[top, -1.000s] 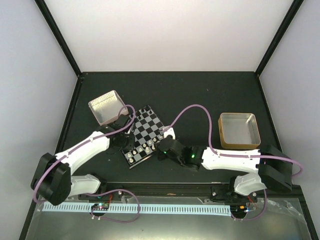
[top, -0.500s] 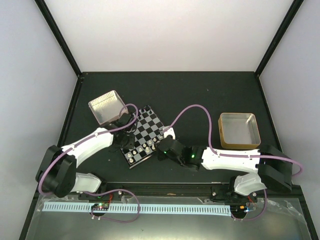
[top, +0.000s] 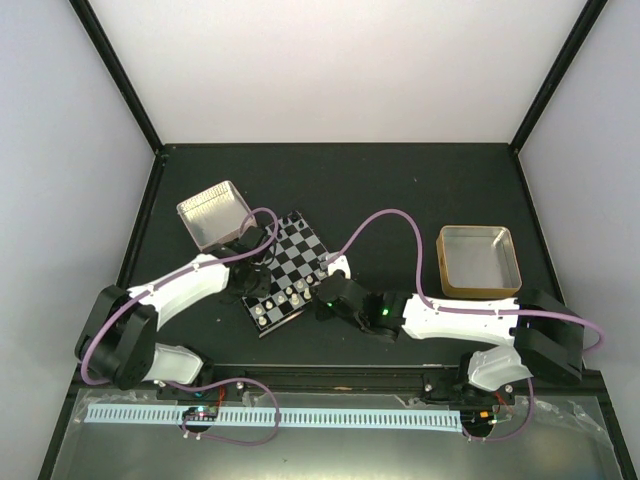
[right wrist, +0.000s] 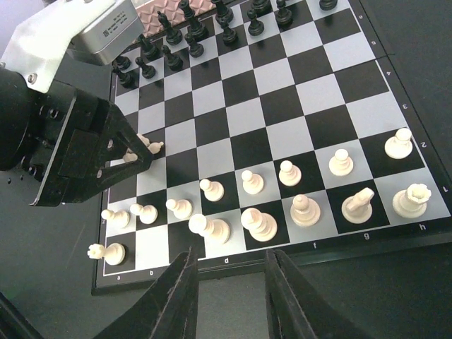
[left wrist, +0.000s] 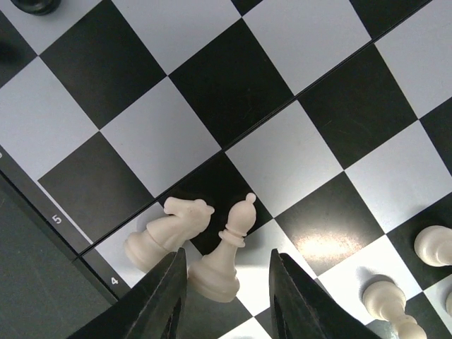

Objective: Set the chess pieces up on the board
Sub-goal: Pick up the chess piece from the chessboard.

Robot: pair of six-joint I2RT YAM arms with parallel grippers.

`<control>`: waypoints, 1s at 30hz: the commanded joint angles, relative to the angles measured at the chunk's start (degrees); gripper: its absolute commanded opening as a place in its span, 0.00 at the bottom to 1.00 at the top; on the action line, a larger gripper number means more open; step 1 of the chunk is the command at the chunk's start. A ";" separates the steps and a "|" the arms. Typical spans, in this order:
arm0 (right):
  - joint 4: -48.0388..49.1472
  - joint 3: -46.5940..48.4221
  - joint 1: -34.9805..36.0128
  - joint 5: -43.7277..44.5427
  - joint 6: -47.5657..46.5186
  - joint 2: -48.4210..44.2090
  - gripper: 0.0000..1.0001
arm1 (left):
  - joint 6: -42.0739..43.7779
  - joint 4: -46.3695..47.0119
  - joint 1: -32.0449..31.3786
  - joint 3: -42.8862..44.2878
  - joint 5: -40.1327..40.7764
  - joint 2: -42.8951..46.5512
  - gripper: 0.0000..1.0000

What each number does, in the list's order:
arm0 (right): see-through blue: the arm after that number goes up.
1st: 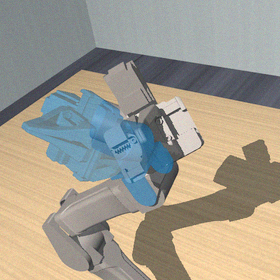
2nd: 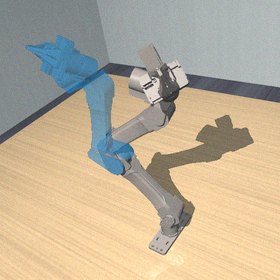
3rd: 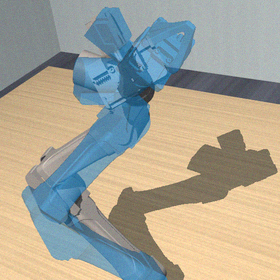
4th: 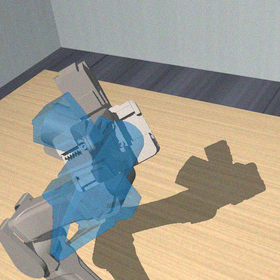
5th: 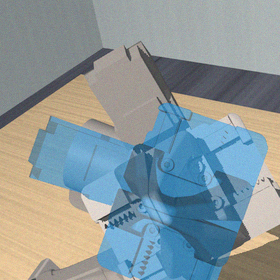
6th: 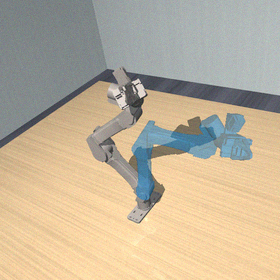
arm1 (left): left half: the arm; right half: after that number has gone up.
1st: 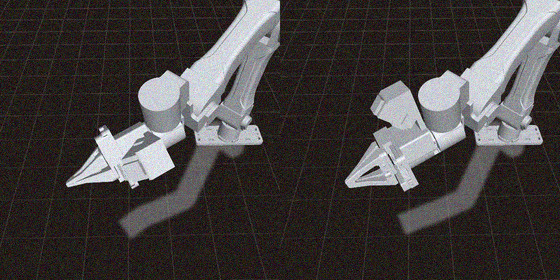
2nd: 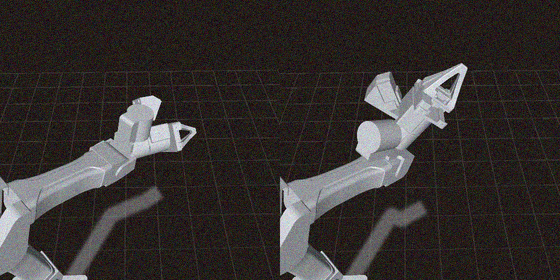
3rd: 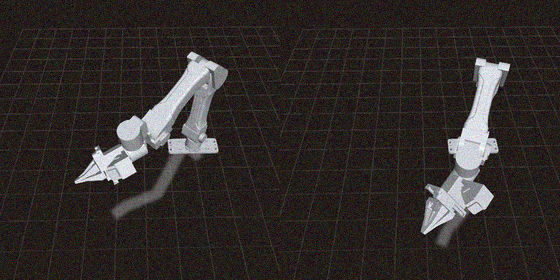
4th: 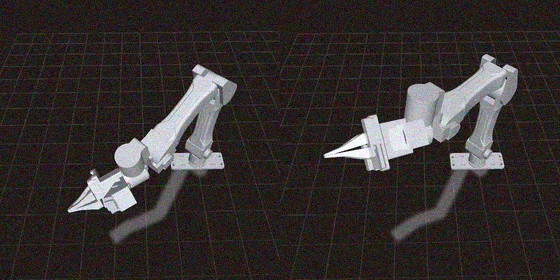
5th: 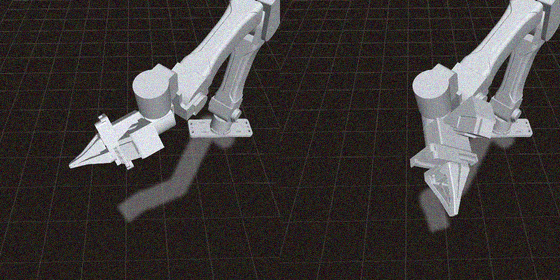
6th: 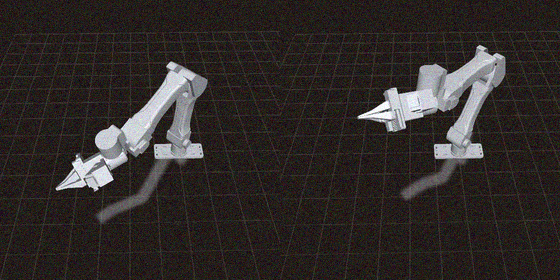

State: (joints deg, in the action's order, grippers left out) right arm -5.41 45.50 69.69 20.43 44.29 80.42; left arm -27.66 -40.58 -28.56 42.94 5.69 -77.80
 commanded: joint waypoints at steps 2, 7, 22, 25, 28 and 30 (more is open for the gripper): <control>0.47 1.02 -0.30 0.70 0.79 0.27 0.28 | 0.20 1.70 0.27 -0.29 -1.05 -1.32 0.34; 0.15 1.00 -0.26 0.97 1.08 0.00 0.28 | 0.38 2.18 0.28 -0.53 -1.62 -2.47 0.34; -0.15 1.17 -0.86 0.03 1.44 -3.99 0.29 | 1.72 2.36 0.26 0.79 -4.71 3.06 0.11; 0.41 1.22 -2.47 -3.46 0.82 -6.65 0.33 | 4.07 1.92 0.19 2.76 -9.63 8.94 0.11; 2.24 1.10 -5.11 -10.31 -0.50 -10.13 0.39 | 7.58 2.55 0.20 4.55 -16.14 14.46 0.11; 3.78 1.46 -8.15 -19.99 -0.77 -12.08 0.46 | 10.92 3.64 0.21 5.33 -22.76 17.65 0.12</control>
State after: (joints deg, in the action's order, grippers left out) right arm -5.41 45.52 65.49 13.87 44.56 72.20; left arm -23.27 -38.46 -28.56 44.45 -4.54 -65.73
